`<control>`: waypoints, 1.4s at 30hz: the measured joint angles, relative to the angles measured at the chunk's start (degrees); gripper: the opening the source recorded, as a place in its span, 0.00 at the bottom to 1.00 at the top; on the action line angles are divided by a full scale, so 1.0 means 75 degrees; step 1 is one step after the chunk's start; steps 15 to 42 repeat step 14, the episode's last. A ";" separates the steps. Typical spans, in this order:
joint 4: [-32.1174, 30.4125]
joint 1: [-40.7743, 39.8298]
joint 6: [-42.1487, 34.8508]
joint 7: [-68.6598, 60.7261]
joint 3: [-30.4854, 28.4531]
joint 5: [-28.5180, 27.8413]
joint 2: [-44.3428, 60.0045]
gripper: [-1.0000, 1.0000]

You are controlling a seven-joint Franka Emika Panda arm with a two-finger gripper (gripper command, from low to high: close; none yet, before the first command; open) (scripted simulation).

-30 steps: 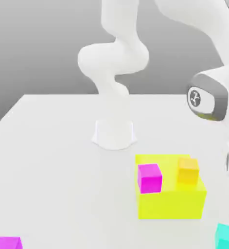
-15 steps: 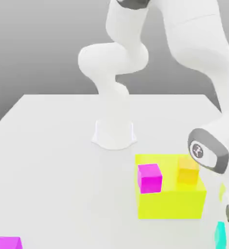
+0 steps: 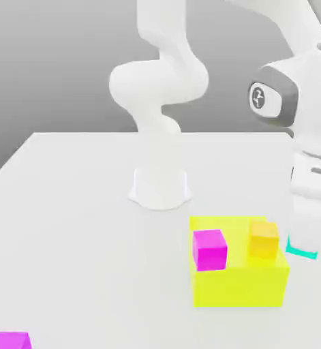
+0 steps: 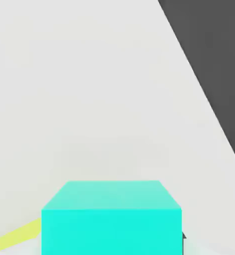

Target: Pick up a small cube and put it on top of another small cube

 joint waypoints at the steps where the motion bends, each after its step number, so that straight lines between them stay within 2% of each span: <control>1: -0.0170 -0.0006 -0.0106 0.0105 0.0001 0.0027 -0.0279 0.00; 6: -0.1003 -0.0053 -0.0536 0.0664 0.0035 0.0082 -0.1554 0.00; 10: -0.1407 -0.0111 0.0469 0.0830 0.0108 -0.0008 -0.0951 0.00; 11: -0.1481 -0.0120 0.0737 0.0856 0.0118 -0.0039 -0.0756 1.00; 42: -0.1481 -0.0119 0.0737 0.0856 0.0118 -0.0039 -0.0756 1.00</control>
